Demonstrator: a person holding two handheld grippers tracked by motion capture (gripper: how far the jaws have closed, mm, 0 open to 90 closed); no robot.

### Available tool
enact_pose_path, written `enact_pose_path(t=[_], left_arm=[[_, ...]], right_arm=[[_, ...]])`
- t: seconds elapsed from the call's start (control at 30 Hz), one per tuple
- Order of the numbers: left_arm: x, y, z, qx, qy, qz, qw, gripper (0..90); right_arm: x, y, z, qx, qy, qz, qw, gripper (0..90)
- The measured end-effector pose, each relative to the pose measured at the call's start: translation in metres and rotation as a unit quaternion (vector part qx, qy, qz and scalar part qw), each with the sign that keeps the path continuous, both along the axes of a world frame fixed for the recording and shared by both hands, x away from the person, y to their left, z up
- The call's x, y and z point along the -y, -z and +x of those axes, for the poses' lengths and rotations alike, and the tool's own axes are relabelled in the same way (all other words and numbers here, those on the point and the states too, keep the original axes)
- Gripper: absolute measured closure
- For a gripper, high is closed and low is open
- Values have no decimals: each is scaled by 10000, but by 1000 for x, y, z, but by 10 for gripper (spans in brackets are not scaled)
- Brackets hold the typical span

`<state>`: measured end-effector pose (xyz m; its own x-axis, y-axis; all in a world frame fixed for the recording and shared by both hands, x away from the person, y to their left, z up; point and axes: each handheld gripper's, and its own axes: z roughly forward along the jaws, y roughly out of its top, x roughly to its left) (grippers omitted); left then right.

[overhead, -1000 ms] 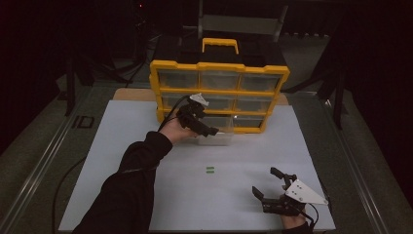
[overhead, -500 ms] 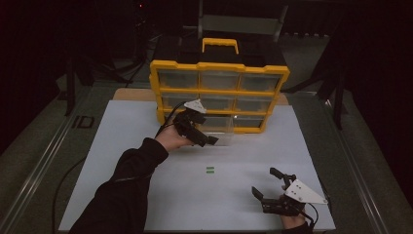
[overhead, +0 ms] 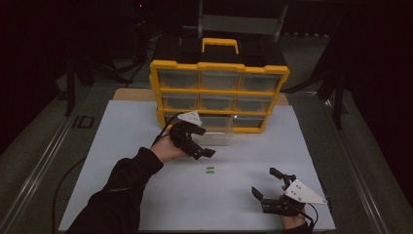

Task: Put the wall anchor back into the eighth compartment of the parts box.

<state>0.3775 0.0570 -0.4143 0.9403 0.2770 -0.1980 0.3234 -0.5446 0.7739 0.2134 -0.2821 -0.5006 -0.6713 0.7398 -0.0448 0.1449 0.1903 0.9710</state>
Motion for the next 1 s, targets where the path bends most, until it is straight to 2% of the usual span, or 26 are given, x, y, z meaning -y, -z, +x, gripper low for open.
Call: enact_pose_path(t=[0.3, 0.47, 0.6, 0.7, 0.87, 1.0], left_arm=[[1, 23, -7, -1, 15, -85, 10000, 54], [5, 34, -10, -9, 56, 63, 10000, 54], [5, 45, -9, -88, 87, 64, 9999, 70], [5, 54, -9, -81, 57, 93, 9999, 117], [8, 68, -8, -69, 38, 347, 9994, 165], [9, 76, -8, 12, 45, 472, 9989, 272]], right_arm=[[-1, -1, -1, 32, 25, -10, 10000, 88], [-1, 0, -1, 30, 10, -29, 10000, 88], [-1, 0, 0, 19, 7, -39, 10000, 88], [-1, 0, 0, 10, 5, -33, 10000, 88], [-2, 0, 0, -5, -8, -45, 10000, 89], [-2, 0, 0, -20, -19, -46, 10000, 88]])
